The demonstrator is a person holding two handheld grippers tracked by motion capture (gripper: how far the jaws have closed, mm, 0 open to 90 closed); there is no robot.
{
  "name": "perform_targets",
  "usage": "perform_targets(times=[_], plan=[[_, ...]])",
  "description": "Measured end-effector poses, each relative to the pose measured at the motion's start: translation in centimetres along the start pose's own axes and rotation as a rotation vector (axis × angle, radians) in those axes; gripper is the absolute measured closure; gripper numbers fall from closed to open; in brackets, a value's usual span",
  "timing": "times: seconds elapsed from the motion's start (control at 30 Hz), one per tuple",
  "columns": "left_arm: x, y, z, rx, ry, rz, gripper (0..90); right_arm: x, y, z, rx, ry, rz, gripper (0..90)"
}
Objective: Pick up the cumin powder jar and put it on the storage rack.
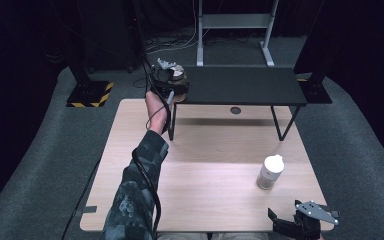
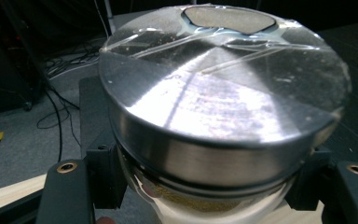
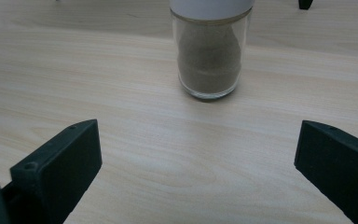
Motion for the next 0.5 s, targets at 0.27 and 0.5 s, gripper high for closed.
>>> perform_targets(times=[0.27, 0.5], plan=[[-1.0, 0.2, -0.1, -0.010, 0.011, -0.016, 30.8, -0.1, 0.1, 0.1, 0.000, 0.006, 0.001, 0.0], [-1.7, 0.6, 0.5, 0.021, 0.007, -0.015, 30.8, -0.3, 0.1, 0.2, -0.002, 0.012, 0.000, 0.0]])
Point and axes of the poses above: each handheld gripper's, and its own axes: x roughly backward along the jaws, z roughly out of its underside, y roughly to its left, the point moved 10 cm from there along -x, roughly forward along the jaws, and after that the axes turned 10 degrees about -y, right-handed, at the moved point
